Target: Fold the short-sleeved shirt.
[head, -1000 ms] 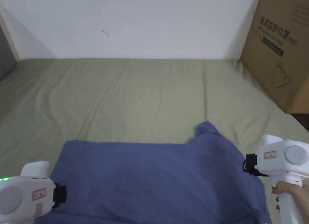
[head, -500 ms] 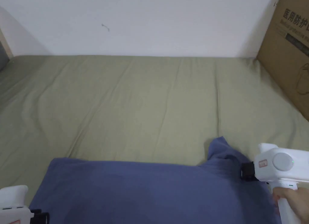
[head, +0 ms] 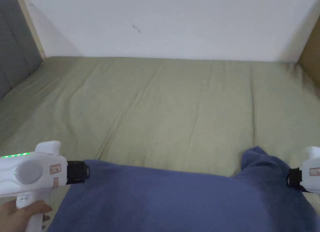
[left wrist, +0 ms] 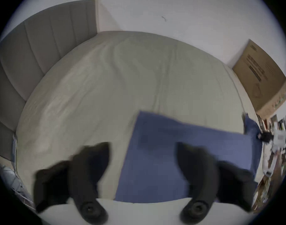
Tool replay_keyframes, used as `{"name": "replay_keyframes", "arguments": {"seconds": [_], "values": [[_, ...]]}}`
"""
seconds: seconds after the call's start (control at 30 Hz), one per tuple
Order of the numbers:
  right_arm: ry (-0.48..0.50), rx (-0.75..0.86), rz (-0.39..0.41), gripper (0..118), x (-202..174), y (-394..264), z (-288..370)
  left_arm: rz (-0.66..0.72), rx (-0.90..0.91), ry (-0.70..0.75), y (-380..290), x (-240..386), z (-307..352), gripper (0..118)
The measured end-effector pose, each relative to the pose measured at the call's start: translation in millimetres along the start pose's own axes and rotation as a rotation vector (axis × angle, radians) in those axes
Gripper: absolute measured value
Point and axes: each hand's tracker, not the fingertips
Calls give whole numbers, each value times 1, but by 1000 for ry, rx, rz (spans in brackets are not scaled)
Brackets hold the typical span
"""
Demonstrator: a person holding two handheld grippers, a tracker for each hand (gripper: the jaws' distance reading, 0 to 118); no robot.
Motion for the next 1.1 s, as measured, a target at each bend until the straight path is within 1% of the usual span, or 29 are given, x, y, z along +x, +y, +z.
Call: {"name": "replay_keyframes", "arguments": {"seconds": [0.03, 0.07, 0.2, 0.23, 0.27, 0.3, 0.33, 0.37, 0.4, 0.43, 0.47, 0.53, 0.7, 0.77, 0.83, 1.0, 1.03, 1.1], "values": [[3, -2, -1, 0, 1, -1, -1, 2, -14, -2, 12, -2, -12, 109], [2, -3, -3, 0, 2, -1, -1, 8, -28, -1, 21, -1, -20, 112], [2, -16, -9, 0, 4, -4, -7, -9, -75, 18, 39, 5, -62, 111], [1, -20, -10, 0, 4, -4, -9, 0, -115, 21, 41, 6, -72, 103], [0, -27, -10, 0, 4, -5, -10, 26, -158, -8, 39, 7, -82, 79], [-2, -31, -9, 0, 3, -6, -11, 19, -185, -15, 36, 8, -92, 44], [-4, -35, -8, 0, 2, -6, -12, -9, -220, 37, 33, 12, -100, 38], [2, -42, -7, 0, 1, -7, -13, -78, -203, 134, 29, 13, -100, 35], [5, -43, -8, 0, 1, -7, -11, -66, -171, 52, 31, 15, -95, 25], [4, -41, -6, 0, 0, -8, -9, -55, -162, 37, 34, 14, -88, 1], [4, -37, -3, 0, 0, -8, -7, -66, -141, 22, 35, 12, -79, 1], [6, -35, -7, 0, 1, -7, 1, -46, -141, -3, 37, 9, -64, 1], [48, 27, -40, 0, 5, -8, 50, -68, -70, -67, 33, 6, -4, 1], [46, 54, -29, 0, 5, -14, 70, -97, -39, -68, 28, 6, 23, 1], [45, 77, -15, 0, 6, -27, 102, -122, 2, -78, 15, 2, 55, 1], [51, 95, -15, 0, 18, -82, 162, -116, 46, -130, -37, -24, 126, 1], [48, 87, -3, 0, 14, -62, 141, -112, 48, -134, -51, -30, 136, 1], [37, 55, 20, 0, 26, -83, 138, -105, 38, -143, -84, -44, 151, 1]]}}
